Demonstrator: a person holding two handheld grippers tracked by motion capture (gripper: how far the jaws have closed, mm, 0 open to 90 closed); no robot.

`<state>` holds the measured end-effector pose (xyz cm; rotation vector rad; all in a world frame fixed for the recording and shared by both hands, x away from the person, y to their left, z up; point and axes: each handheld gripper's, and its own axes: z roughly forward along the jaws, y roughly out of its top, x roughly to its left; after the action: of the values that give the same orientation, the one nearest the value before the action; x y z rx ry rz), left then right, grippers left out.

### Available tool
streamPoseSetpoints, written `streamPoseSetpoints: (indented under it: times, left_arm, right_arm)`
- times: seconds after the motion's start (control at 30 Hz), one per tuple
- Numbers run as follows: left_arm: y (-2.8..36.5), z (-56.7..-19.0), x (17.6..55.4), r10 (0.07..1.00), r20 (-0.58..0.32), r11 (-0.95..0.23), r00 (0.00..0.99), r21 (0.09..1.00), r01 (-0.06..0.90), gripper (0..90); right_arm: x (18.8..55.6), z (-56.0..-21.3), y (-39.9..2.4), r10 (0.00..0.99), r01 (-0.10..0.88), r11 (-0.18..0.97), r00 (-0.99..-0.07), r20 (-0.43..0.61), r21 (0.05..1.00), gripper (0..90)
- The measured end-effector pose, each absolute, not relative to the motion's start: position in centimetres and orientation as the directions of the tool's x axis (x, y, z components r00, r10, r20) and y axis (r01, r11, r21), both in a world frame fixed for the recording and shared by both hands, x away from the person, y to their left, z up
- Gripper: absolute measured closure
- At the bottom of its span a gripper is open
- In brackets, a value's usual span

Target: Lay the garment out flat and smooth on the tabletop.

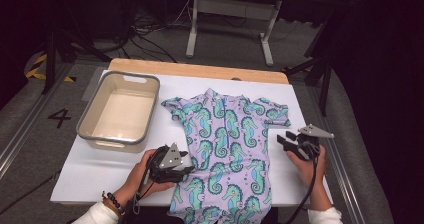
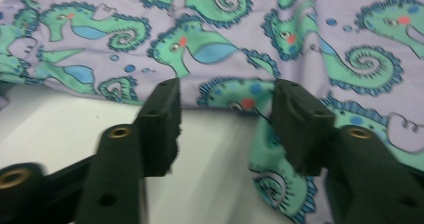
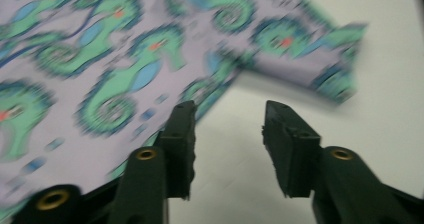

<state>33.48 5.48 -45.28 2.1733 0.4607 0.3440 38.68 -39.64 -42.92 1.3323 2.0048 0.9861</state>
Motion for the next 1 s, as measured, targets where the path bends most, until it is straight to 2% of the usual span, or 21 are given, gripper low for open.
streamPoseSetpoints:
  times: [0.13,0.23,0.3,0.37,0.47,0.57,0.7,0.73,0.77,0.8,0.83,0.9,1.0]
  left_arm:
    - [5.8,-45.4,34.1,0.469,0.083,-0.533,0.879,0.821,0.207,34.4]
    - [6.0,-45.5,34.2,0.476,0.075,-0.525,0.876,0.824,0.214,32.1]
    - [6.1,-45.6,34.3,0.480,0.077,-0.528,0.874,0.821,0.218,31.6]
    - [6.3,-45.7,34.3,0.470,0.069,-0.527,0.880,0.822,0.217,30.6]
    - [6.6,-45.7,34.2,0.468,0.060,-0.520,0.882,0.825,0.220,28.8]
    - [6.8,-45.8,34.1,0.467,0.062,-0.518,0.882,0.828,0.216,27.0]
    - [6.8,-45.7,33.9,0.468,0.071,-0.522,0.881,0.827,0.211,26.4]
    - [6.7,-45.8,33.9,0.467,0.069,-0.523,0.882,0.826,0.212,26.4]
    - [6.7,-45.8,33.9,0.468,0.068,-0.523,0.881,0.825,0.214,26.2]
    - [6.7,-45.8,33.8,0.467,0.069,-0.527,0.882,0.822,0.215,25.9]
    - [6.6,-45.9,33.8,0.467,0.070,-0.529,0.882,0.821,0.215,25.9]
    - [6.6,-45.9,33.8,0.466,0.069,-0.529,0.882,0.821,0.215,25.7]
    - [6.5,-45.8,33.7,0.466,0.072,-0.529,0.882,0.822,0.212,25.4]
  right_arm:
    - [42.9,-42.2,-41.1,0.951,0.530,0.210,-0.307,-0.045,0.822,50.7]
    - [45.3,-42.3,-41.7,0.964,0.563,0.158,-0.265,-0.004,0.811,50.7]
    - [47.0,-42.7,-42.1,0.975,0.588,0.163,-0.219,-0.038,0.792,51.1]
    - [48.3,-43.3,-42.8,0.983,0.615,0.106,-0.182,0.009,0.782,50.2]
    - [49.7,-44.3,-43.4,0.992,0.656,0.075,-0.127,0.012,0.751,49.6]
    - [50.5,-44.9,-43.8,0.993,0.664,0.044,-0.113,0.041,0.746,48.9]
    - [51.2,-45.5,-43.7,0.994,0.688,0.053,-0.103,0.024,0.724,49.9]
    - [51.3,-45.5,-43.6,0.995,0.685,0.053,-0.098,0.019,0.726,52.1]
    - [51.4,-45.5,-43.4,0.995,0.689,0.064,-0.101,0.009,0.722,59.3]
    - [51.4,-45.3,-43.2,0.992,0.697,0.086,-0.126,0.004,0.712,76.8]
    - [51.4,-45.3,-43.2,0.992,0.697,0.086,-0.126,0.004,0.712,76.8]
    - [51.3,-45.1,-42.9,0.990,0.704,0.113,-0.138,-0.021,0.701,86.5]
    - [51.0,-44.8,-43.3,0.993,0.704,0.111,-0.103,-0.055,0.702,88.7]
